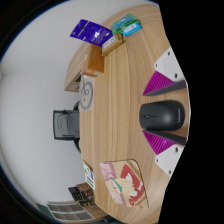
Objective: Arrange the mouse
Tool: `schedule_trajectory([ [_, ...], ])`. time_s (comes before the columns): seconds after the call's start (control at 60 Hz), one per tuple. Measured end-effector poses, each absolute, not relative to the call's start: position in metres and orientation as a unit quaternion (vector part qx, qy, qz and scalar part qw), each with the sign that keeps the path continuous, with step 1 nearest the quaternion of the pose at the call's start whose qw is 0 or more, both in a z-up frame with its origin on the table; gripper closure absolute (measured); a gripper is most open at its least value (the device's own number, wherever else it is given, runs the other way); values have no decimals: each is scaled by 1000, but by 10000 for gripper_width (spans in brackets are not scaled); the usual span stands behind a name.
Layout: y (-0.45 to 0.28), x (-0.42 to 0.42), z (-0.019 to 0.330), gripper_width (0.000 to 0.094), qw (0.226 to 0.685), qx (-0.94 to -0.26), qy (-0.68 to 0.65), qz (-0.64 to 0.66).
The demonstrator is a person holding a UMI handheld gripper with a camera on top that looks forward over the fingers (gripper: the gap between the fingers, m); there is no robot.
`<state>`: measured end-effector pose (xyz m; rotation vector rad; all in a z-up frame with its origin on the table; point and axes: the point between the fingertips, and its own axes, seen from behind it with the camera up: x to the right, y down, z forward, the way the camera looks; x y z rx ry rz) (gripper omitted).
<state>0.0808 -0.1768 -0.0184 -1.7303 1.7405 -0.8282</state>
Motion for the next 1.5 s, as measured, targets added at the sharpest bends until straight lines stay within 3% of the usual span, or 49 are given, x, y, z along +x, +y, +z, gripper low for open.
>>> schedule_trajectory([
  [0.033, -171, 81, -19, 354, 275, -645, 645, -303],
  [0.05, -168, 80, -20, 445, 277, -646, 644, -300],
  [0.183, -170, 78, -19, 496, 261, -646, 645, -313],
  [0.367, -170, 76, -16, 653, 262, -635, 657, -310],
  [0.45, -172, 75, -3, 654, 260, -630, 661, -316],
  [0.65, -144, 99, 82, 655, 306, -608, 650, -338],
  [0.783, -89, 125, 140, 654, 346, -611, 620, -350],
  [0.883, -34, 139, 155, 655, 368, -624, 598, -343],
  [1.0, 39, 148, 135, 656, 383, -648, 579, -313],
  [1.183, 112, 155, 70, 655, 368, -680, 565, -287],
  [1.5, 128, 152, 4, 616, 320, -699, 564, -301],
])
